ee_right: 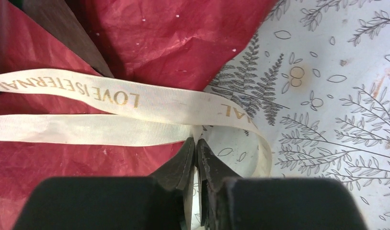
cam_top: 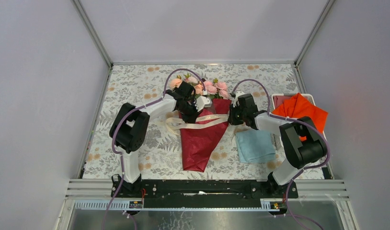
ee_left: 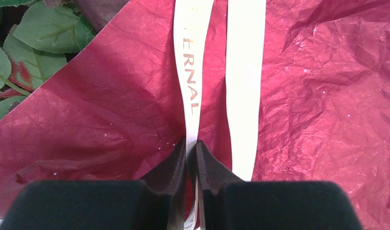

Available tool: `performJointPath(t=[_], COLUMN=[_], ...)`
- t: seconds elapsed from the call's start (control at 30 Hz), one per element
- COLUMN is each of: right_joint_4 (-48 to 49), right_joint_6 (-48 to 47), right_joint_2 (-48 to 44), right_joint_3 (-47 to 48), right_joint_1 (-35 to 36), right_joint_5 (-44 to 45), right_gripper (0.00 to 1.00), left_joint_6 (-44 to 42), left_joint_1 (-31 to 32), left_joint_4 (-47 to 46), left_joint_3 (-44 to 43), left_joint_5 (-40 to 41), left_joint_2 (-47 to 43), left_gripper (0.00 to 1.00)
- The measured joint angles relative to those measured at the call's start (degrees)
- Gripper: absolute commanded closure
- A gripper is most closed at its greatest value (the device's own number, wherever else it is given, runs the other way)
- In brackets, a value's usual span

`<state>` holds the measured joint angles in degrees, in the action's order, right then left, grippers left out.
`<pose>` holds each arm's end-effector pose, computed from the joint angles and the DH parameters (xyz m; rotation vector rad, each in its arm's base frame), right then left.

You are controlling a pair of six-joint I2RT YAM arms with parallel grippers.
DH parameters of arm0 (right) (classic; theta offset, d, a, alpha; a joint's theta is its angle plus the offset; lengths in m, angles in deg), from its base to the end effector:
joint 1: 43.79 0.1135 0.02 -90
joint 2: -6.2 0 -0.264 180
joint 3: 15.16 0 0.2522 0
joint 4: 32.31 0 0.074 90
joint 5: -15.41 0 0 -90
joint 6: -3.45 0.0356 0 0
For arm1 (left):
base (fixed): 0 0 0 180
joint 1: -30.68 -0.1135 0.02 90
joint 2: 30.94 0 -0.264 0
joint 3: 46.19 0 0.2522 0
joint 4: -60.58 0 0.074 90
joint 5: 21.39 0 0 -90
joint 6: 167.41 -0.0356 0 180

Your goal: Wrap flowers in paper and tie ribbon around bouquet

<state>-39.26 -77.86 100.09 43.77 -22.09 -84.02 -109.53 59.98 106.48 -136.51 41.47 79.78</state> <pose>0.3006 0.1259 0.1595 -0.3496 2.3079 0.4585 0.3341 -0.2061 0.1757 1.4698 2.2115 -0.6262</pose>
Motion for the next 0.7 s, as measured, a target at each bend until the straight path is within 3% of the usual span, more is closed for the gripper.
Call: performJointPath(t=[0.27, 0.7], right_joint_4=[-1.9, -6.9], right_joint_6=[0.7, 9.0], right_joint_2=[-5.5, -19.6], right_joint_3=[-2.7, -10.1], right_joint_1=[0.3, 10.1], right_joint_5=[3.5, 2.1], right_gripper=[0.92, 0.92], left_joint_6=[0.5, 0.5], left_joint_1=[0.0, 0.0], left_joint_4=[0.0, 0.0], left_joint_3=[0.0, 0.0], left_joint_5=[-0.3, -1.0], left_joint_2=[0.0, 0.5], left_gripper=[1.00, 1.00])
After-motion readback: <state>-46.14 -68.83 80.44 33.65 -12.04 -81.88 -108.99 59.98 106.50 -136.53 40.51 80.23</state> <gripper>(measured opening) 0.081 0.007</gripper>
